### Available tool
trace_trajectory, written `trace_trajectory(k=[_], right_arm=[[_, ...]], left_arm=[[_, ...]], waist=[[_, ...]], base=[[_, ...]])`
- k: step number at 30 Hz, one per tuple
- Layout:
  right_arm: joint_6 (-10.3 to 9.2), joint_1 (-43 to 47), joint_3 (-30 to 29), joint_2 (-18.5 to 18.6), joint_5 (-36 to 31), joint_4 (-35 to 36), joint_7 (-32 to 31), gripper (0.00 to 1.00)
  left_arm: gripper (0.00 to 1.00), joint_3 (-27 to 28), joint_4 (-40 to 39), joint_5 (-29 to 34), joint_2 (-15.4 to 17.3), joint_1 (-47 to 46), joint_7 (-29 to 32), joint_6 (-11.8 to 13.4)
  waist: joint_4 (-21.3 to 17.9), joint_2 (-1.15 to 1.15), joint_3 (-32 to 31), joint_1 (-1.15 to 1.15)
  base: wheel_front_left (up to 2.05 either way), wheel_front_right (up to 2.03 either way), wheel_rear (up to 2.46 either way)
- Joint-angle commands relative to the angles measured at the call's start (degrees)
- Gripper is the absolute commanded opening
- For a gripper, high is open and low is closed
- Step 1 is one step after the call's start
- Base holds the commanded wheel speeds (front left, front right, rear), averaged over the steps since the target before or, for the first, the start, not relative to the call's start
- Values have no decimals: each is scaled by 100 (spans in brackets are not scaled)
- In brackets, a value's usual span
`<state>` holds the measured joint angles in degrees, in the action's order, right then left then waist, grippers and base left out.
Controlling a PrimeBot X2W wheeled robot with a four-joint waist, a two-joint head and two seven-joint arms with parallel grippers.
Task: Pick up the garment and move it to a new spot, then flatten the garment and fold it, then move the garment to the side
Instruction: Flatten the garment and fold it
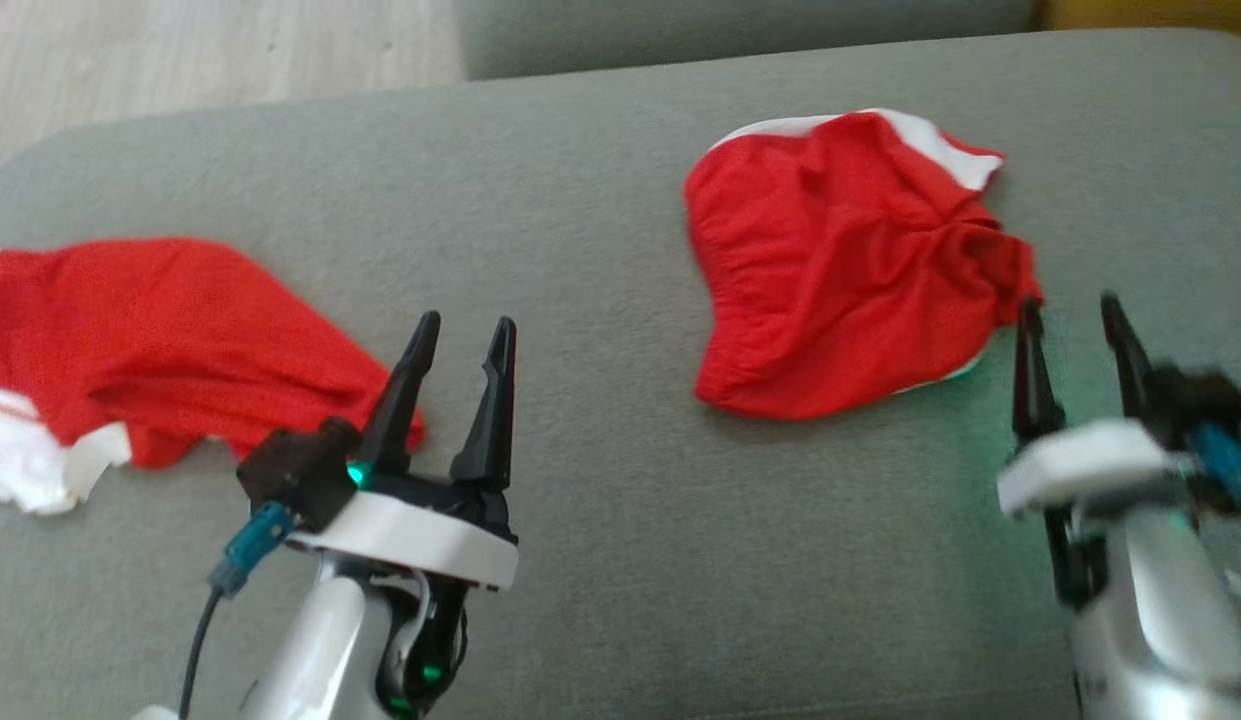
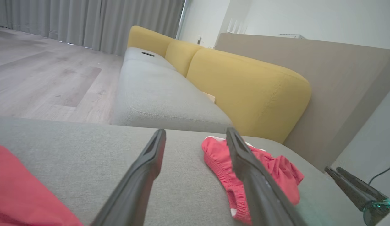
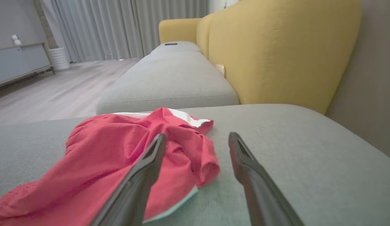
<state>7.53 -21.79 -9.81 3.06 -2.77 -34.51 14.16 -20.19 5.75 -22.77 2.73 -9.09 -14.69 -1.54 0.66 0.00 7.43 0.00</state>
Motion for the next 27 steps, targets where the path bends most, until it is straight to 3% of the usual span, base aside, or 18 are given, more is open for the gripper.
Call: trace_trajectory(k=[1,9,18,27], right_arm=[[-4,212,202,-17,238,520,69,100],[-4,1410,501,-18,1009,1949,82,100],[-4,1404,556,-18,1079,2294,83,100],[-4,1279,506,-18,1029,2379,84,100]], left_arm=[[100,176,-222,9,15,-32,-30,-5],[100,186,-292,-51,15,81,-30,-28],[100,92,-37,80,15,-16,-30,-158],[100,-617,1268,881,47,-675,-30,-473]], waist=[[-180,0,-130,0],[-455,0,-193,0],[-596,0,54,0],[-734,0,444,0]], base=[[0,0,0],[0,0,0],[0,0,0],[0,0,0]])
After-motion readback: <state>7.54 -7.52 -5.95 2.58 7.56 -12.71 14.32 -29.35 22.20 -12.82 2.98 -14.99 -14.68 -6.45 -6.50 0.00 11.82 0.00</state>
